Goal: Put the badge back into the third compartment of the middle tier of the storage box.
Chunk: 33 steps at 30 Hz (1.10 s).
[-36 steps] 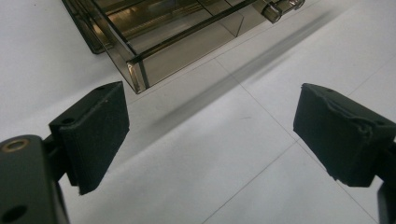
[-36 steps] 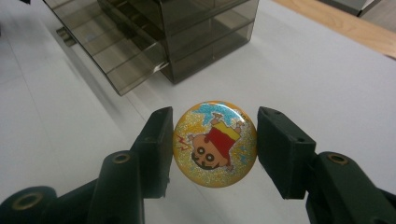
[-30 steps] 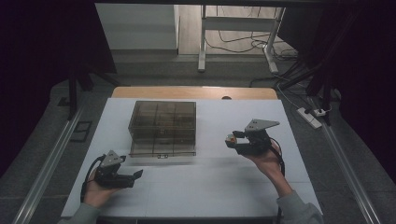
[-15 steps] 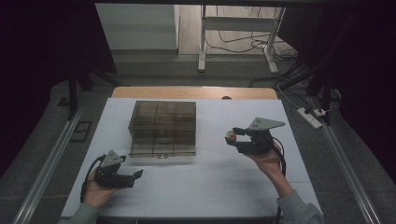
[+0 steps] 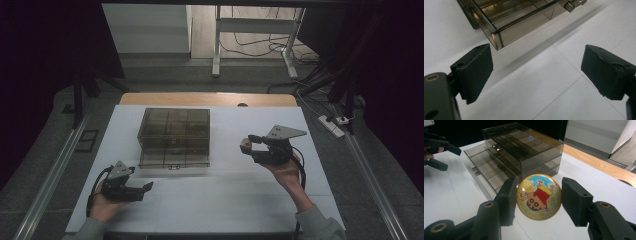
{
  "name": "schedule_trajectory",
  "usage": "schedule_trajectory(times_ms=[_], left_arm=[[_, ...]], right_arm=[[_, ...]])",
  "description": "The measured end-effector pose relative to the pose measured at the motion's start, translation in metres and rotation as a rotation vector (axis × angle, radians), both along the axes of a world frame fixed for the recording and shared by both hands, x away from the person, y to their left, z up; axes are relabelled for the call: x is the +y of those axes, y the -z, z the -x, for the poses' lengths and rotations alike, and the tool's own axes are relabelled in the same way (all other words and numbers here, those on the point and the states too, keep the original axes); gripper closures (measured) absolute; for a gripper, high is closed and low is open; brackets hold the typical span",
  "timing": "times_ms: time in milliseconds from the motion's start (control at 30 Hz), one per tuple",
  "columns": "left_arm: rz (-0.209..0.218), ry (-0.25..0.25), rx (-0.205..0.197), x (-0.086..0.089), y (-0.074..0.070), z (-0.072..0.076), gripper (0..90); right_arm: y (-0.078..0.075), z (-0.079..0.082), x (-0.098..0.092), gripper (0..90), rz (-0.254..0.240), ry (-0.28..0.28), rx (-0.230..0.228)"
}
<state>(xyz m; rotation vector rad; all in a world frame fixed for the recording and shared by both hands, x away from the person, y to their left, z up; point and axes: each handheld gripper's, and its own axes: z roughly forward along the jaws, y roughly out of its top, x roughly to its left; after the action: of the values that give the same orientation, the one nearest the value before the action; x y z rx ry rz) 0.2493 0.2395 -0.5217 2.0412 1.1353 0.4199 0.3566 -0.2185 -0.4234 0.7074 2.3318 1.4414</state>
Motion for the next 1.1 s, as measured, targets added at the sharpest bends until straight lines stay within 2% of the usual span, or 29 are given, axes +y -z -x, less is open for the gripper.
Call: schedule_trajectory(times_ms=[400,1100], left_arm=[[-0.002,0.000,0.003,-0.001,0.000,-0.001,10.9],[-0.007,0.002,0.003,-0.001,0.001,-0.001,10.9]], right_arm=[[-0.001,0.001,0.008,47.0,-0.007,-0.016,-0.003],[0.003,-0.002,0.034,46.9,0.009,-0.066,-0.001]])
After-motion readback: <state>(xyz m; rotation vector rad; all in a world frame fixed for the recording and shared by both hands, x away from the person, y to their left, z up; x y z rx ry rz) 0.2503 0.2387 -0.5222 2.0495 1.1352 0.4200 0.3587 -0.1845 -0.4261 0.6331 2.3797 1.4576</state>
